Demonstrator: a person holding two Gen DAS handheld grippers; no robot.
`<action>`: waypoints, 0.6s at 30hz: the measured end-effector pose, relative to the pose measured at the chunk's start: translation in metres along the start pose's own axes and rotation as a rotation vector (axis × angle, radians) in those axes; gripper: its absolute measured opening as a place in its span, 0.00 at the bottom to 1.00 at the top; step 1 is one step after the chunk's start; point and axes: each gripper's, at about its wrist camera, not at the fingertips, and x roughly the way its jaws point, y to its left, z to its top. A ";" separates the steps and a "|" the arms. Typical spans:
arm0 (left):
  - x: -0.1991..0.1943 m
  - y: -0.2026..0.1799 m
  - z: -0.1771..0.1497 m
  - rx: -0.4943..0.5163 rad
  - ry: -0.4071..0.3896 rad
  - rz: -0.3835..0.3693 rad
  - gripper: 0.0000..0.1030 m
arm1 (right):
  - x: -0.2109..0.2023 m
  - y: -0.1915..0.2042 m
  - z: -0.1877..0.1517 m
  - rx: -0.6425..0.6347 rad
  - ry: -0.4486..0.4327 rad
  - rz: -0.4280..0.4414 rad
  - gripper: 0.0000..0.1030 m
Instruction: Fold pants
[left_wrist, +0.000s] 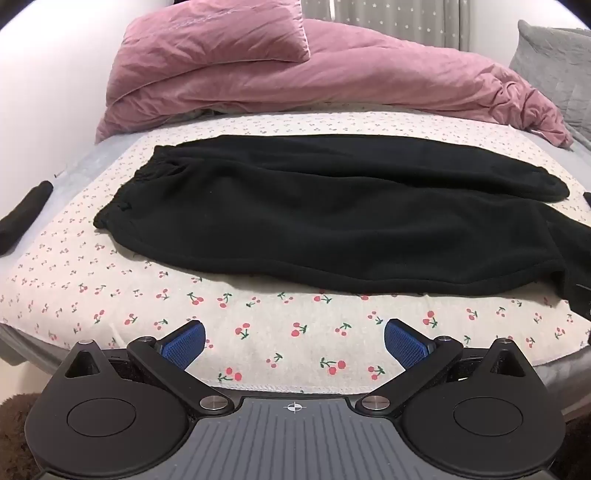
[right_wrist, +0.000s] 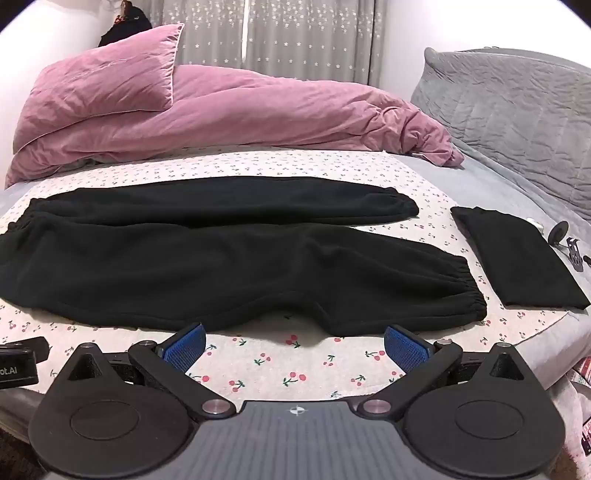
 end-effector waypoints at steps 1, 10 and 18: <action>0.000 0.000 0.001 -0.007 0.001 -0.005 1.00 | 0.000 0.000 0.000 0.002 0.001 0.000 1.00; -0.006 0.001 0.004 0.002 0.002 0.006 1.00 | -0.005 0.018 0.002 -0.012 0.017 0.013 1.00; 0.003 0.002 0.000 0.006 0.000 -0.005 1.00 | 0.003 0.018 0.002 -0.015 0.040 0.015 1.00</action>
